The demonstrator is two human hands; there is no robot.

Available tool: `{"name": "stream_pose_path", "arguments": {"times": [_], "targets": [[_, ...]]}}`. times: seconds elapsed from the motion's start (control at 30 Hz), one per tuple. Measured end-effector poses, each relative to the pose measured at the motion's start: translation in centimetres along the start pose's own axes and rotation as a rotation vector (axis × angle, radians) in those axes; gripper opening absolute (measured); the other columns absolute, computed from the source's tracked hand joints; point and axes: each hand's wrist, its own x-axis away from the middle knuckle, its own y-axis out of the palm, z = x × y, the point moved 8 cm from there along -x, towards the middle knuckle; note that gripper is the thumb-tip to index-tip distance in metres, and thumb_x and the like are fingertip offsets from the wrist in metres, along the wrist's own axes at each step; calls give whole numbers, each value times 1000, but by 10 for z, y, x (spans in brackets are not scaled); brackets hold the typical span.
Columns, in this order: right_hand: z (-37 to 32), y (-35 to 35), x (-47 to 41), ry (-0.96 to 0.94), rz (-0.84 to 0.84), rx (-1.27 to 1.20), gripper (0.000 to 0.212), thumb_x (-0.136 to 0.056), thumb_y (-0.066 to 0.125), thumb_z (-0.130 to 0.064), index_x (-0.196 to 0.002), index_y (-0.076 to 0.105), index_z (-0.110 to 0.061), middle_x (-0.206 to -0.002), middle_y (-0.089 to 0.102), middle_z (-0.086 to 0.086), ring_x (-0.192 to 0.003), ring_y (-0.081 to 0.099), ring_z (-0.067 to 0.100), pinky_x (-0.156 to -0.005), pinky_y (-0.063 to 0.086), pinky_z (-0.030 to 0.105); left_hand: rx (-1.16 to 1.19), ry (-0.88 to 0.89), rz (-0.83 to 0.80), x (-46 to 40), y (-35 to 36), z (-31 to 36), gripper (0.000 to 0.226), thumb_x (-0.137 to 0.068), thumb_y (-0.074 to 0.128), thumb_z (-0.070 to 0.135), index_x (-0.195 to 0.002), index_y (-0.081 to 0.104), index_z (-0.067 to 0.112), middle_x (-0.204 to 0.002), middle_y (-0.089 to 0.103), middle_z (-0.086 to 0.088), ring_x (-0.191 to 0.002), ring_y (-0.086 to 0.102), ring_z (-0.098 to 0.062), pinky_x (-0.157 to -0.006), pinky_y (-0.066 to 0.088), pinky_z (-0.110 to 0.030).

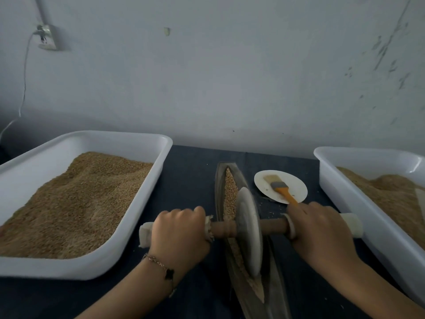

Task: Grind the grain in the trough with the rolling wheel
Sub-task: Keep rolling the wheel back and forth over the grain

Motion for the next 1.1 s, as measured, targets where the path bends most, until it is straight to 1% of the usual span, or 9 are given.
{"name": "stream_pose_path", "arguments": {"times": [0.1, 0.2, 0.37, 0.47, 0.53, 0.67, 0.9, 1.0, 1.1], "targets": [[2, 6, -17, -7, 72, 15, 46, -40, 85, -2, -59, 47, -21, -52, 50, -2, -46, 42, 18, -49, 24, 28, 51, -54, -2, -13, 10, -8, 16, -83, 46, 38, -78, 35, 28, -64, 36, 11, -58, 38, -9, -49, 21, -25], [8, 25, -46, -2, 84, 35, 32, -46, 81, 1, -64, 57, -12, -58, 56, 4, -51, 51, 27, -50, 29, 31, 94, -91, 46, -35, 16, -18, 23, -85, 47, 40, -71, 32, 30, -61, 36, 11, -51, 31, -5, -46, 19, -24], [18, 48, -101, 28, 59, 63, 24, -65, 73, -4, -67, 51, -13, -63, 57, 6, -60, 52, 27, -57, 26, 31, 193, -162, 38, -92, 25, -36, 18, -84, 52, 35, -73, 42, 26, -64, 44, 10, -54, 39, -8, -52, 30, -26], [20, 53, -122, 26, 73, 74, 28, -68, 67, -2, -65, 42, -15, -63, 57, 9, -62, 52, 31, -57, 24, 32, 244, -175, -33, -117, 29, -42, 15, -85, 53, 32, -74, 48, 24, -72, 54, 5, -66, 54, -15, -64, 46, -29], [20, 56, -124, 40, 58, 63, 26, -73, 64, -6, -65, 41, -16, -63, 57, 9, -61, 51, 30, -58, 25, 33, 211, -179, -46, -121, 30, -41, 18, -86, 53, 32, -71, 49, 24, -71, 55, 4, -67, 56, -15, -67, 49, -29], [27, 65, -103, 115, 14, 80, 20, -74, 68, -9, -67, 50, -14, -65, 59, 6, -63, 51, 25, -58, 31, 33, 55, -146, 38, -114, 24, -30, 24, -87, 51, 37, -67, 47, 25, -62, 52, 7, -54, 48, -10, -55, 38, -25], [14, 45, -71, 89, 21, 74, 26, -63, 79, -4, -62, 53, -11, -60, 58, 8, -57, 53, 27, -55, 32, 31, 132, -138, -29, -68, 23, -24, 27, -84, 54, 37, -63, 42, 25, -62, 50, 8, -52, 44, -9, -49, 31, -24], [13, 39, -48, 103, 14, 51, 14, -71, 75, -10, -75, 62, -10, -70, 62, 7, -65, 55, 28, -59, 40, 36, 61, -134, 9, -50, 16, -19, 29, -86, 52, 36, -63, 38, 26, -60, 46, 9, -49, 39, -8, -45, 23, -24], [14, 31, -26, 120, 51, 30, 24, -62, 80, -3, -72, 59, -9, -66, 59, 8, -60, 53, 29, -55, 37, 35, -11, -100, 62, -35, 8, -11, 33, -87, 50, 38, -63, 32, 26, -58, 42, 10, -48, 35, -7, -45, 18, -25]]}}
